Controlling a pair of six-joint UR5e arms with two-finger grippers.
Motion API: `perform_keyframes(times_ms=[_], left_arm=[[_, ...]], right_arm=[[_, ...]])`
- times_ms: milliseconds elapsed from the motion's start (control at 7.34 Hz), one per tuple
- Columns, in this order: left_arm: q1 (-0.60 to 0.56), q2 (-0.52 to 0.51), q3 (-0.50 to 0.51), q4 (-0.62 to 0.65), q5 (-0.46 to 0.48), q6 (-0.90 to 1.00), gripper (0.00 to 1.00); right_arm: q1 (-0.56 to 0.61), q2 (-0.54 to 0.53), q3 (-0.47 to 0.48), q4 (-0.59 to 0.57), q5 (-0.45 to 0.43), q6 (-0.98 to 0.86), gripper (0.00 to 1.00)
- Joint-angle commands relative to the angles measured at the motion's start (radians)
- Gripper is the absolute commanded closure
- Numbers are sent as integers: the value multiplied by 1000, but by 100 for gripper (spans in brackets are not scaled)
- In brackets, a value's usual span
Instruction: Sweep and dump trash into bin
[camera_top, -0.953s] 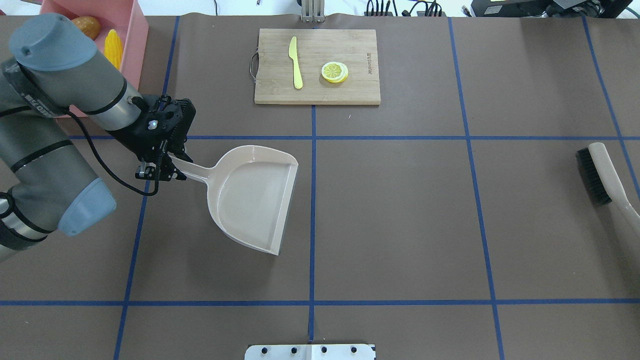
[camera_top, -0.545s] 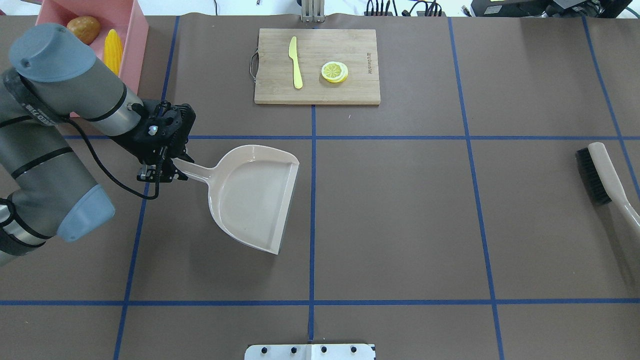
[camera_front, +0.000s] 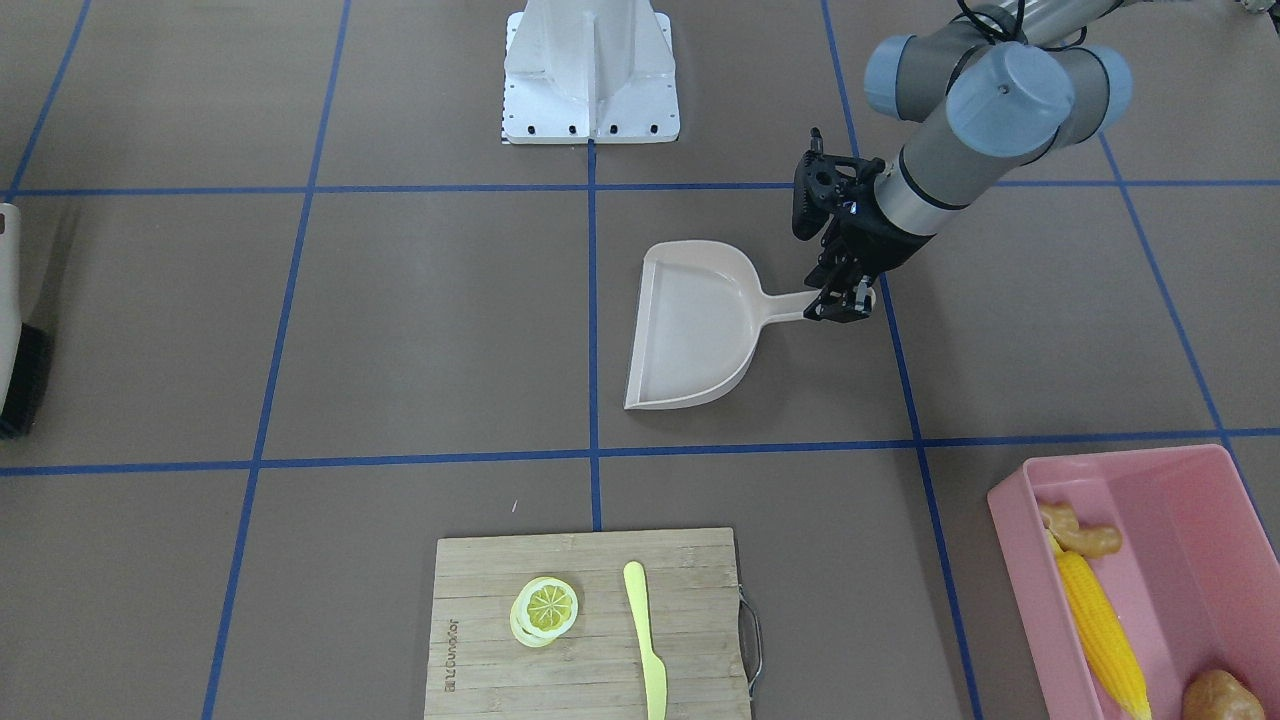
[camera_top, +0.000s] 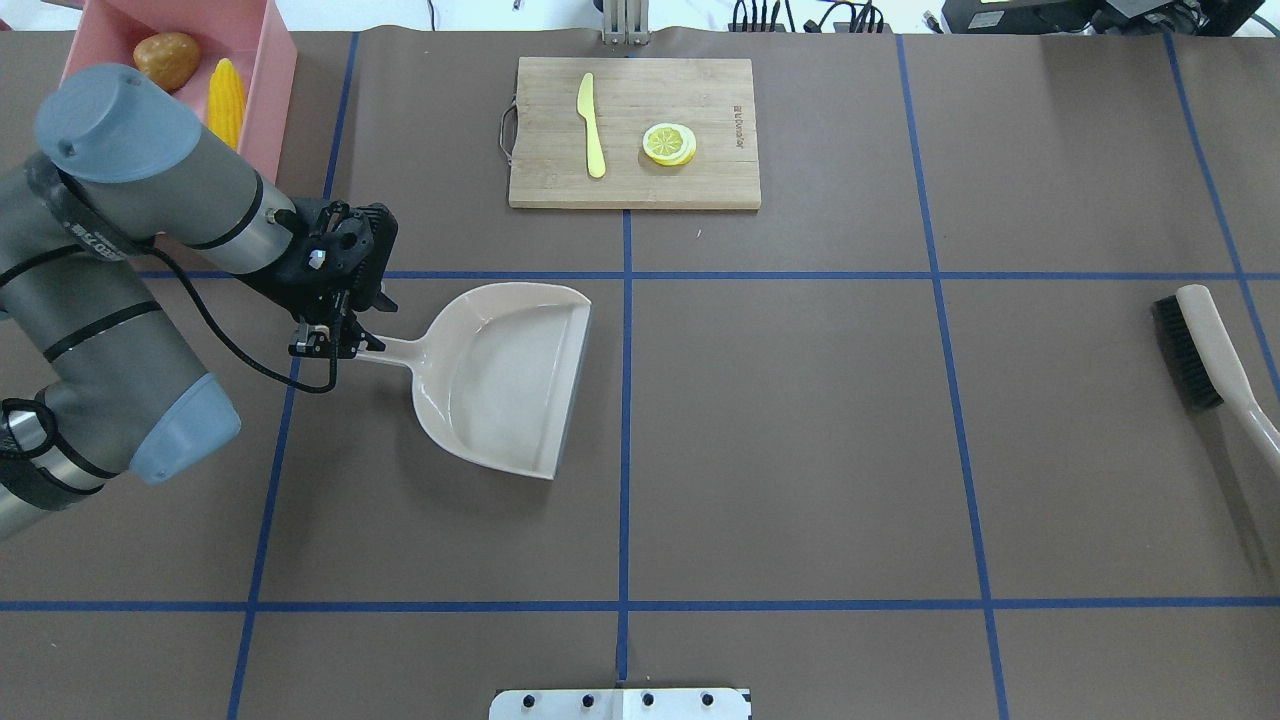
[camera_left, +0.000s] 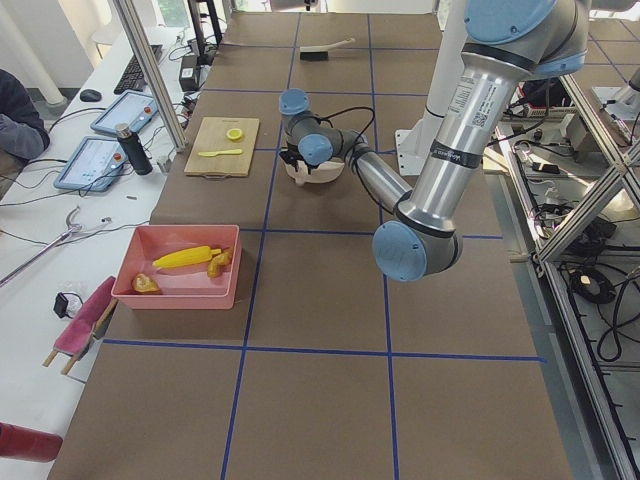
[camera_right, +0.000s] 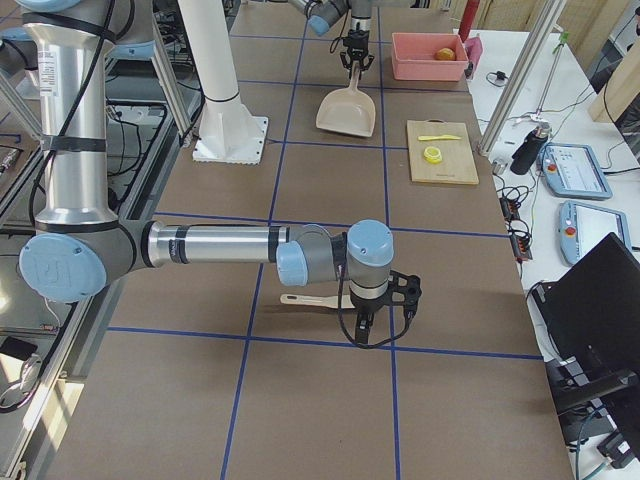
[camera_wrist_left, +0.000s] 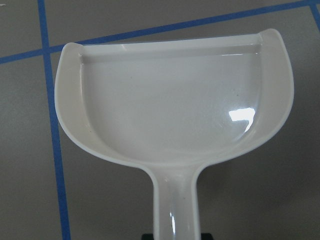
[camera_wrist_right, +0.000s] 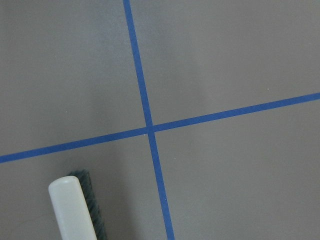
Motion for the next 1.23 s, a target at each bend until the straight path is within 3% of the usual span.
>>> perform_keyframes(times_ms=[0, 272, 545, 681, 817, 953, 1089], left_arm=[[5, 8, 3, -30, -6, -17, 1], [-13, 16, -5, -47, -26, -18, 1], [-156, 51, -17, 26, -13, -35, 1], [-273, 94, -17, 143, 28, -91, 1], [-388, 111, -17, 211, 155, -95, 1], [-450, 155, -8, 233, 205, -119, 1], [-487, 183, 0, 311, 210, -308, 1]], right_arm=[[-4, 50, -9, -6, -4, 113, 0], [-9, 52, -4, 6, 16, 138, 0], [-9, 36, -3, 8, 16, 12, 0], [-7, 35, -3, 5, 18, -41, 0], [-7, 36, -6, 6, 18, -58, 0], [-9, 38, -7, 2, 18, -131, 0], [-9, 41, -7, -1, 18, -154, 0]])
